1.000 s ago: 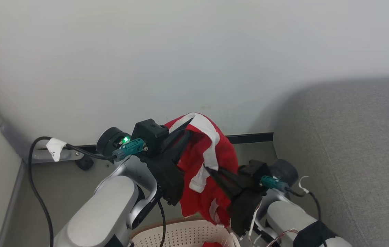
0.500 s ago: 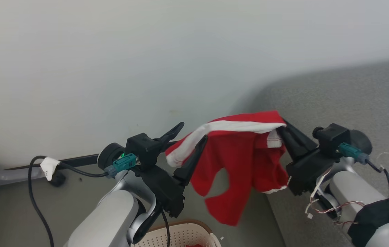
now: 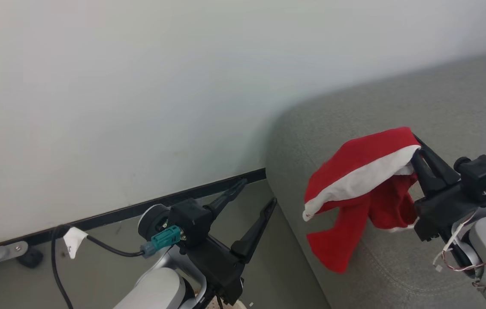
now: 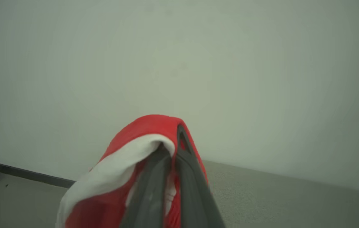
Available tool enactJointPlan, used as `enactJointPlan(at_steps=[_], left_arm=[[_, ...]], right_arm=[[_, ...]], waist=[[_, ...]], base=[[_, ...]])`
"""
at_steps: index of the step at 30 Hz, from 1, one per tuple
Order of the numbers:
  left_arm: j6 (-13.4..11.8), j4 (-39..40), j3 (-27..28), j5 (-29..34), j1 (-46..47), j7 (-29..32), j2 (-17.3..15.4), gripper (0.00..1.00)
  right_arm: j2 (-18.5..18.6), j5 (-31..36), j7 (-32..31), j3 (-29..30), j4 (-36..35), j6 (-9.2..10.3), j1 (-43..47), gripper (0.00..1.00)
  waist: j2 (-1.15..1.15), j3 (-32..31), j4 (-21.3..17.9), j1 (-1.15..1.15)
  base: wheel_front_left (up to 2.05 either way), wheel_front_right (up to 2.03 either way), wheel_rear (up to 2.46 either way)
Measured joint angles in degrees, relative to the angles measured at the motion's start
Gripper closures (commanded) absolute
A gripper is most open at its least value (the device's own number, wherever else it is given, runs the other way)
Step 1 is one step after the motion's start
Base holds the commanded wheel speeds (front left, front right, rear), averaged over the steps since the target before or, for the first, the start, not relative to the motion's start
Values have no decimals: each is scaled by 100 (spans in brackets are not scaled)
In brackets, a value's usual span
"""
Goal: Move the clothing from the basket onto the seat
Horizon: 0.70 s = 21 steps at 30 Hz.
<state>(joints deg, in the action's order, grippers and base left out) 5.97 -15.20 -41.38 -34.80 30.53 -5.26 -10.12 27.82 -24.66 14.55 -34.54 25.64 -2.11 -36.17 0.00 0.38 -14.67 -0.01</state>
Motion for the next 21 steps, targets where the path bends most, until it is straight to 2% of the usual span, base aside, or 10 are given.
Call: enactJointPlan(at_steps=[10,16,21], left_arm=[[-151,143,-40,16,-399,-154,3,0],[-253,244,-54,59,-465,-193,-1,0],[-249,269,-186,169,-478,-188,37,0]], right_arm=[[257,51,12,279,-643,214,334,100],[277,51,14,368,-844,218,404,100],[277,49,14,428,-726,146,320,100]], waist=[[0,-36,-674,0],[0,6,-1083,0],[0,134,-1306,0]], base=[[0,0,0],[0,0,0],[0,0,0]])
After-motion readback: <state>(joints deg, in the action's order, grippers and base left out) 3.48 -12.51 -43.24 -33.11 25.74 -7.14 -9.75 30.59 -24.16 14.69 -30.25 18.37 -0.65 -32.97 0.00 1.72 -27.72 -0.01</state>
